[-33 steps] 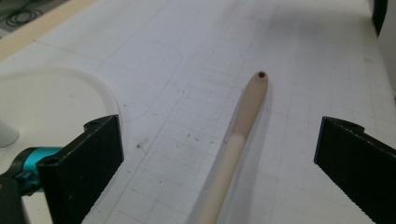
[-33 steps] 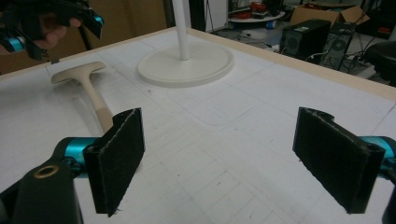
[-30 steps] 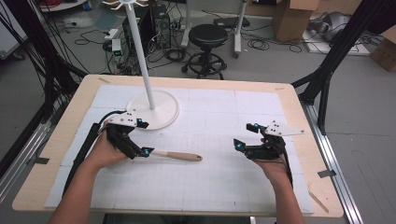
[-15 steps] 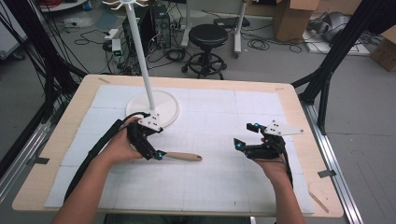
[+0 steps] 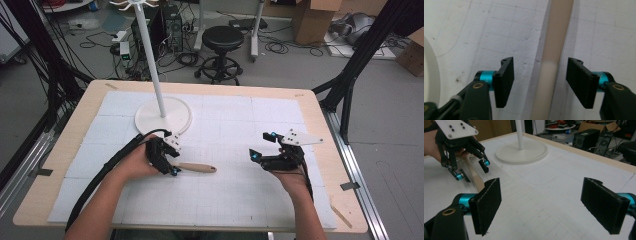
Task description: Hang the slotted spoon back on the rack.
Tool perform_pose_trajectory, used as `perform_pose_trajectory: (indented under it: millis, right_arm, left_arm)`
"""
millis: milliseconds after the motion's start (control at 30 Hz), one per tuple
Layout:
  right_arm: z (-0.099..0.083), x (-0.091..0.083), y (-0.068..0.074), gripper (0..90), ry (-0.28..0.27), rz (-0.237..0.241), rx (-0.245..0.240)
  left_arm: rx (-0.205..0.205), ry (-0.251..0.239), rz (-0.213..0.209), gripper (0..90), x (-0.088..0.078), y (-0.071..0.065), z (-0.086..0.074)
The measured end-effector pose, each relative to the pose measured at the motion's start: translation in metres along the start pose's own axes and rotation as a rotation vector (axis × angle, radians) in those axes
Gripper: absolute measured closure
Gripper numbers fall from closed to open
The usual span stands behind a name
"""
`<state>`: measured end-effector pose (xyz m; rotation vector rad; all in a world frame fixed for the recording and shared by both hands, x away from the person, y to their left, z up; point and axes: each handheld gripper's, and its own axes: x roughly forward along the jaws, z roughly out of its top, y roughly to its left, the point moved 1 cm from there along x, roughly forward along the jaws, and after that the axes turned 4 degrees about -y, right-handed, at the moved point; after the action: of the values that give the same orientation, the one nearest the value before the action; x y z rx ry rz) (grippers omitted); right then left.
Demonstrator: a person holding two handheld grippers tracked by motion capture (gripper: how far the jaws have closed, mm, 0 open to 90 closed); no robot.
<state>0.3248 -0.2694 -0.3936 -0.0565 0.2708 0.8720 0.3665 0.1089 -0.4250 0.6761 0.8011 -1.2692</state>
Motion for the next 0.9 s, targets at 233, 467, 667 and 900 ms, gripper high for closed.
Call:
perform_pose_trajectory:
  millis: [233,467,667,900]
  right_arm:
    - [0.0,0.0,0.0,16.3,0.001,-0.002,-0.004]
    - [0.0,0.001,0.001,16.3,0.009,0.0,-0.005]
    - [0.0,0.001,0.001,16.3,0.012,0.001,0.003]
    - [0.0,0.001,0.001,16.3,0.004,0.007,0.002]
  left_arm:
    - [0.013,0.024,-0.031,65.9,0.003,0.0,0.001]
    - [0.042,0.04,-0.038,72.0,0.002,-0.002,0.003]
    - [0.043,-0.002,0.0,75.0,-0.009,-0.003,0.004]
    - [0.039,-0.135,0.012,75.5,-0.044,-0.005,0.008]
